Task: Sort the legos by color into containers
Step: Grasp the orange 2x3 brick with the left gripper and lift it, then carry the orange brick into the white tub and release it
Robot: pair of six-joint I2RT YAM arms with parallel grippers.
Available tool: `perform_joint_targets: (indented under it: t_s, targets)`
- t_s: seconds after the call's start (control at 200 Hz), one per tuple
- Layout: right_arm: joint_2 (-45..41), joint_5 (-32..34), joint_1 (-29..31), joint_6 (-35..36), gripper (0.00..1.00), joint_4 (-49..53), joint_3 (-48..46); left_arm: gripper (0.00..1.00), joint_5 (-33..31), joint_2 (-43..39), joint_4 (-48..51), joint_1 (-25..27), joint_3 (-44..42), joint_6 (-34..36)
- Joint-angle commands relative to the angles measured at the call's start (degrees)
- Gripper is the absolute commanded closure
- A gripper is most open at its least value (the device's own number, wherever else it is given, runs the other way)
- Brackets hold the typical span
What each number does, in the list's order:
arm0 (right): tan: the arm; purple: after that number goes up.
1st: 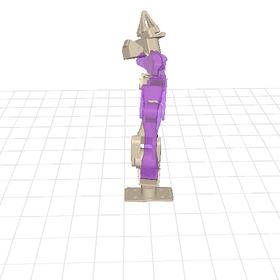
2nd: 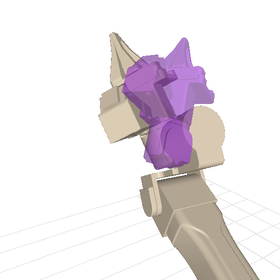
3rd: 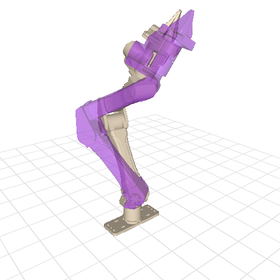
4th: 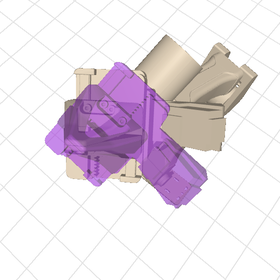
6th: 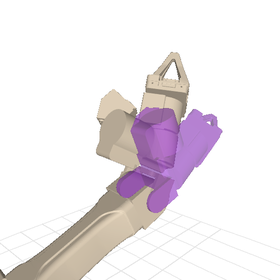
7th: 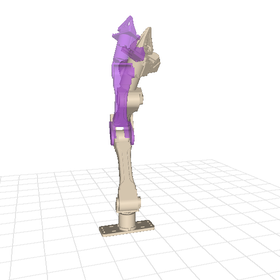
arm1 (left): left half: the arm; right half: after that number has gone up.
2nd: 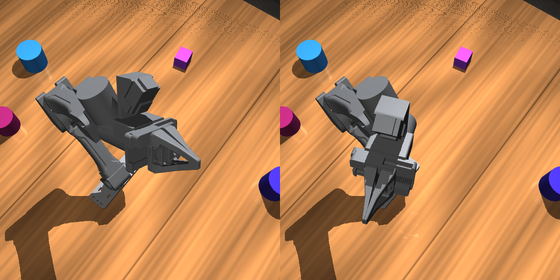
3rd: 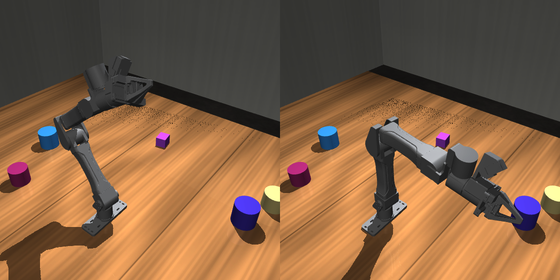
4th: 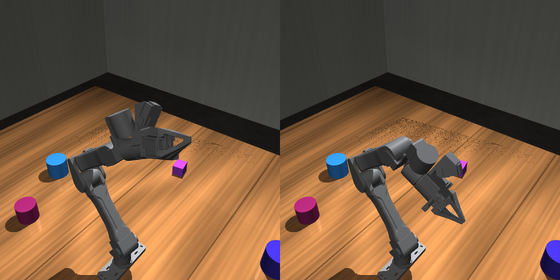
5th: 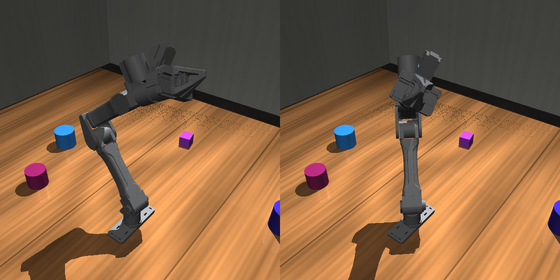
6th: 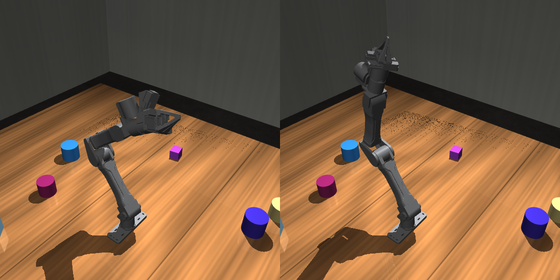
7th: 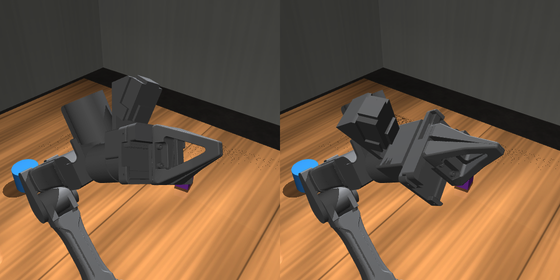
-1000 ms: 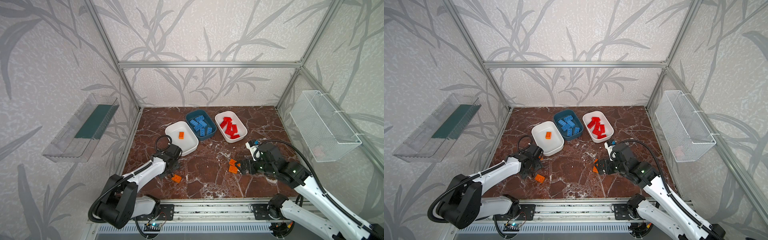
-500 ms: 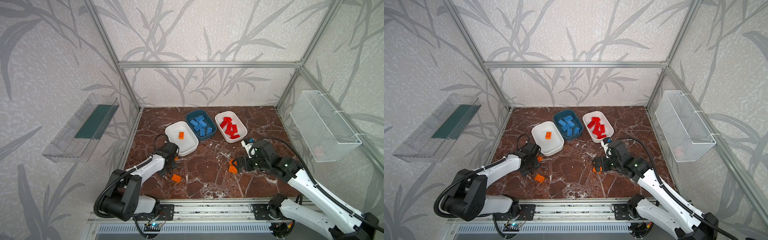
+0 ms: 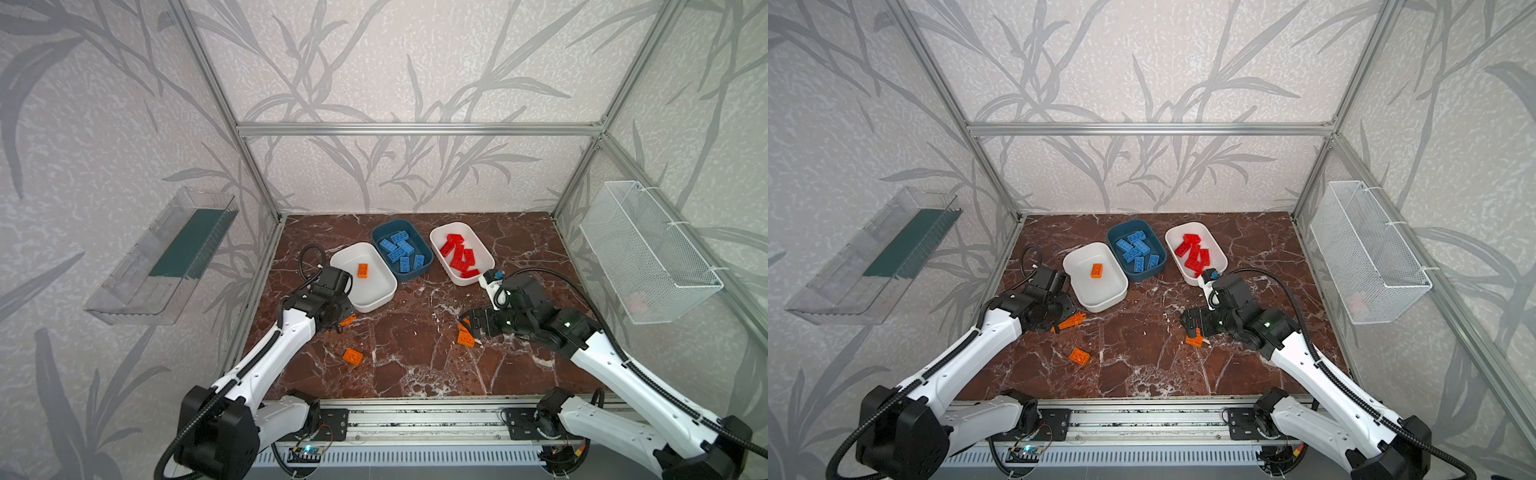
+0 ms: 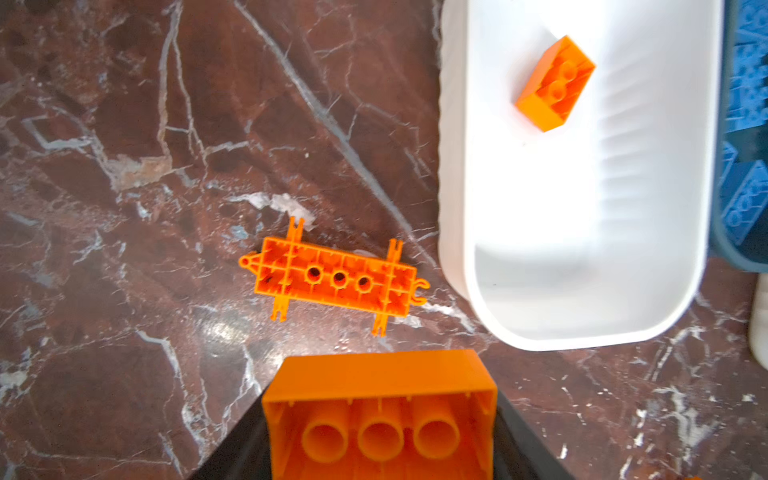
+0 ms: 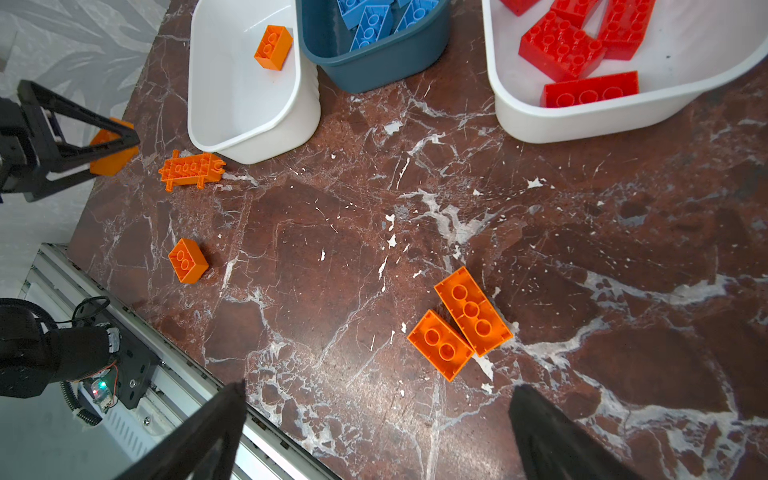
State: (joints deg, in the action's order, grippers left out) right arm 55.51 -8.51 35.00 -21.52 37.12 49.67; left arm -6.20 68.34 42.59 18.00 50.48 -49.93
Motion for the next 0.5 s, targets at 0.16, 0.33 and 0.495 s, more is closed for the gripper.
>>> perform_joint_targets:
  t_s: [0.16,0.33,0.495]
  targets:
    - [2.05,0.42,0.08,2.16,0.01,-1.13,2.44,0.54,-0.02,15.35,-1.48,0.11,13.10,3.61]
    - [4.11,-0.14,-0.87,2.36,0.01,-2.25,2.32,0.52,-3.61,27.75,1.11,-0.41,25.97,5.90]
    - [6.47,-1.00,-2.16,2.78,0.01,-3.59,2.30,0.50,-1.87,37.69,1.18,-2.18,35.50,7.08]
